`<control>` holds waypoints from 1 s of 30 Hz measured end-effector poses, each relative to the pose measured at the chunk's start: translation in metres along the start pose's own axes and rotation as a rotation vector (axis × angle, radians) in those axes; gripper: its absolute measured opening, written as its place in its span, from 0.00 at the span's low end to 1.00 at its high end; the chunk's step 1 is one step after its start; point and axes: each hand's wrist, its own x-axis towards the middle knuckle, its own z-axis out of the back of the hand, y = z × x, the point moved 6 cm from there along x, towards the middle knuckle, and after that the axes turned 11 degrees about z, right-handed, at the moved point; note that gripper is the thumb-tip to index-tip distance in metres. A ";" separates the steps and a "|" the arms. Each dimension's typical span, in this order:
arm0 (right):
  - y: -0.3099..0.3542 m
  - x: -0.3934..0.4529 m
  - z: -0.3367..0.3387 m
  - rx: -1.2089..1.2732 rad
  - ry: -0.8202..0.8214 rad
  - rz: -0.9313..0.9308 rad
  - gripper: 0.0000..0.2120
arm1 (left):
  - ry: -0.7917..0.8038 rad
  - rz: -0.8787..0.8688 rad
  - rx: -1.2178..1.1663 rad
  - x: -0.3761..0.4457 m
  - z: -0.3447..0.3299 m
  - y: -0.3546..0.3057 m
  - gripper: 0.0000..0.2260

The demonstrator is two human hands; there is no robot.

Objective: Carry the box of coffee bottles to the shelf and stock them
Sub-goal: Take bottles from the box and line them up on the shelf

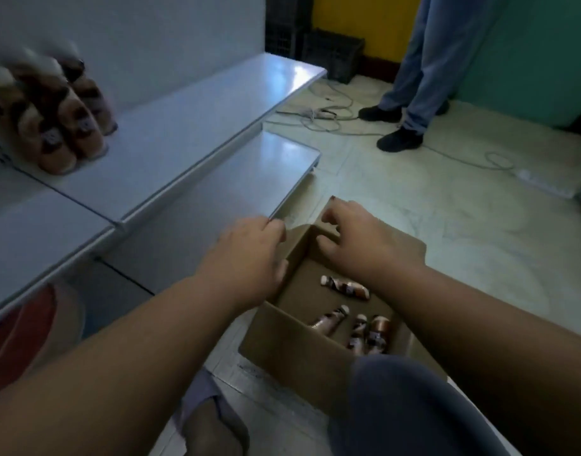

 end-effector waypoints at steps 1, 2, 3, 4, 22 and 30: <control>-0.025 -0.006 -0.014 -0.009 0.037 -0.024 0.13 | 0.021 -0.019 0.005 0.010 -0.025 -0.009 0.13; -0.051 -0.011 -0.030 -0.012 0.077 -0.047 0.13 | 0.038 -0.041 0.013 0.020 -0.051 -0.018 0.13; -0.077 -0.015 -0.046 -0.011 0.120 -0.069 0.14 | 0.065 -0.055 0.018 0.029 -0.078 -0.027 0.13; -0.102 -0.019 -0.062 -0.009 0.165 -0.088 0.15 | 0.104 -0.054 0.017 0.038 -0.106 -0.033 0.12; -0.336 -0.033 -0.322 -0.293 0.724 -0.224 0.30 | 1.083 0.426 0.257 0.090 -0.474 -0.024 0.29; -0.361 -0.041 -0.335 -0.079 0.752 -0.565 0.33 | 0.995 0.672 0.049 0.100 -0.475 0.000 0.31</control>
